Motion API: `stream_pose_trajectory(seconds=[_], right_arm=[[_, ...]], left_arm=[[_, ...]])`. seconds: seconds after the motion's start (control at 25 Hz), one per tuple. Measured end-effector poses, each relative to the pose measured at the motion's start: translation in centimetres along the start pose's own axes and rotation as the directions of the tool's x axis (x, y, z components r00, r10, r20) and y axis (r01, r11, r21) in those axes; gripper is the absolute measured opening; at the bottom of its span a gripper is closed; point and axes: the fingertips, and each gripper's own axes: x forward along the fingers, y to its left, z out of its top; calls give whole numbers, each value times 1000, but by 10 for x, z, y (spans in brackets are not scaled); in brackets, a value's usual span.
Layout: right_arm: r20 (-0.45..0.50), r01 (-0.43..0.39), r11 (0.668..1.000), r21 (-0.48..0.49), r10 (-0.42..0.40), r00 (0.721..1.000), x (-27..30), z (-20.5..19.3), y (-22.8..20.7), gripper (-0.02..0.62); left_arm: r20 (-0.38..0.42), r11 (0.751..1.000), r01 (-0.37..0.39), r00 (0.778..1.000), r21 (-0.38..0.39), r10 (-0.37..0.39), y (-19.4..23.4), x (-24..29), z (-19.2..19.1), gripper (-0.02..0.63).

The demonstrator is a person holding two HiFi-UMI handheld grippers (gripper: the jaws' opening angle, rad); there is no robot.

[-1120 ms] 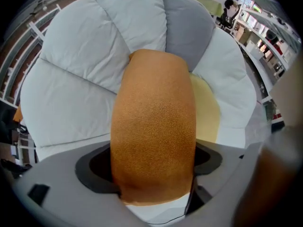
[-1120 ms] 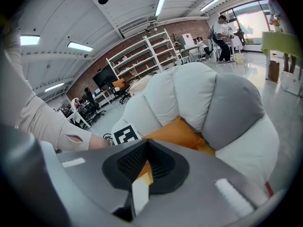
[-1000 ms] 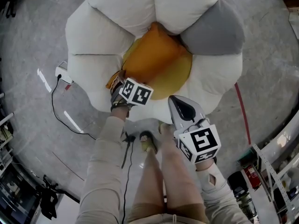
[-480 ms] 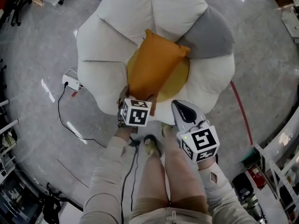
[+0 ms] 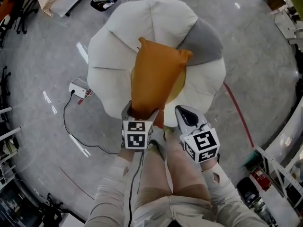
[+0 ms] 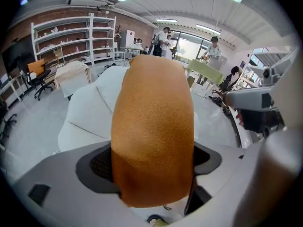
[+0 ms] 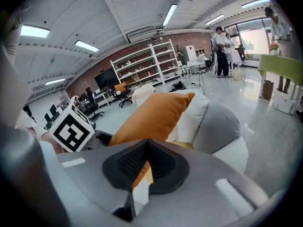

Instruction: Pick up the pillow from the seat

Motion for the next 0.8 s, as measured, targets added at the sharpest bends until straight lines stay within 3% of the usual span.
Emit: stream_pose_trajectory(seconds=[0.36, 0.8], right_arm=[[35, 24, 998, -56, -22, 999, -64, 34, 14, 0], [110, 6, 997, -77, 2, 994, -110, 77, 41, 0]], left_arm=[[136, 998, 21, 991, -64, -13, -44, -97, 36, 440], [263, 995, 12, 965, -96, 14, -61, -186, 66, 440]])
